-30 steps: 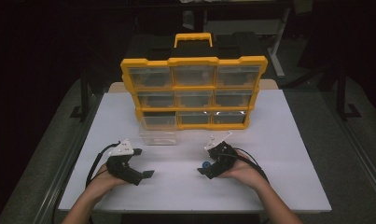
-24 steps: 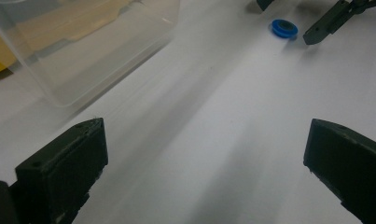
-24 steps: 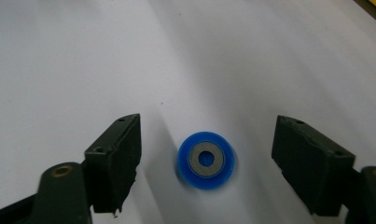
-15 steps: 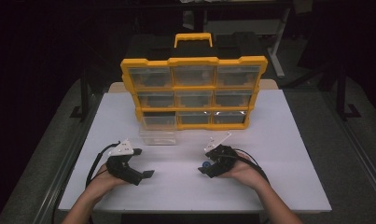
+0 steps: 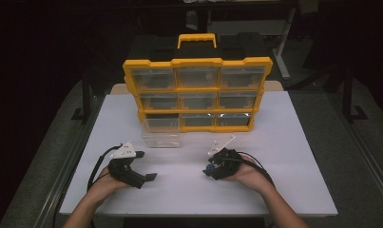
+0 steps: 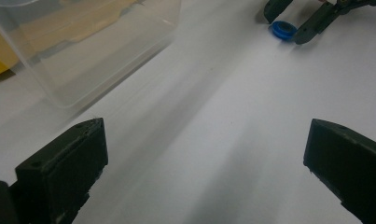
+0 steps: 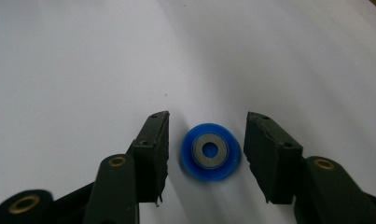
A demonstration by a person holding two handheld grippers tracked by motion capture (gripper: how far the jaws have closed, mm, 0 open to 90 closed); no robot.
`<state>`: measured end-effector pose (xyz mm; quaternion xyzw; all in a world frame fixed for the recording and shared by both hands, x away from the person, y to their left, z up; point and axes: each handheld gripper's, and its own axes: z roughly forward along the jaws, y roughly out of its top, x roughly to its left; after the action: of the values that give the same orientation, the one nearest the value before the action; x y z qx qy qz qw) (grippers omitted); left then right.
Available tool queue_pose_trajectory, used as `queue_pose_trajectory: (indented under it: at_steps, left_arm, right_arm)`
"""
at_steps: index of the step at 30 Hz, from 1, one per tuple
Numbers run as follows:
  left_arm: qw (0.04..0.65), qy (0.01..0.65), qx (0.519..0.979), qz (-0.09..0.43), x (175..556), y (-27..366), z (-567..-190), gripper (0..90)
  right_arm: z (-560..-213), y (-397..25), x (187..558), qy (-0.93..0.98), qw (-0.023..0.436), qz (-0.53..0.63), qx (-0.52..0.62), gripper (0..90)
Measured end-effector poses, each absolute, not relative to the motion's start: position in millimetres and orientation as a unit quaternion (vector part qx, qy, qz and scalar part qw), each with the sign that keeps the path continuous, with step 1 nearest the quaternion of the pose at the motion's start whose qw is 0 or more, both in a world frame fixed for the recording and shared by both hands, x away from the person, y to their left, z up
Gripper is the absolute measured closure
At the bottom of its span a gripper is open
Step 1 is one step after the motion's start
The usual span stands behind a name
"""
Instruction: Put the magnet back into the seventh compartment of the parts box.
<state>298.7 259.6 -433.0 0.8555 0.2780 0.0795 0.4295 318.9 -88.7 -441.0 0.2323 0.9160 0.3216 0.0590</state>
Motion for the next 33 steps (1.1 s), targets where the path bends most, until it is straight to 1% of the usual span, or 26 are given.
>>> queue_pose_trajectory:
  at_steps: [6, 9, 14, 28, 33]
  left_arm:
    - [0.43, 0.278, 0.856, 0.08, 298.7, 259.4, -433.1, 0.0]
    - [0.43, 0.278, 0.856, 0.08, 298.7, 259.6, -433.0, 0.0]
    - [0.431, 0.278, 0.855, 0.08, 298.4, 259.2, -433.1, 0.0]
    - [0.431, 0.278, 0.855, 0.079, 298.1, 258.7, -433.4, 0.0]
    - [0.431, 0.278, 0.855, 0.08, 298.4, 259.2, -433.5, 0.0]
  right_arm:
    - [-440.8, -89.1, 318.3, 0.917, 0.06, 0.318, 0.233, 52.6]
    - [-440.9, -90.0, 318.7, 0.918, 0.064, 0.317, 0.228, 56.1]
    - [-440.8, -90.3, 318.6, 0.918, 0.067, 0.317, 0.228, 59.5]
    - [-438.9, -91.0, 319.2, 0.915, 0.065, 0.316, 0.24, 61.3]
    - [-433.3, -92.3, 321.3, 0.909, 0.061, 0.325, 0.255, 61.3]
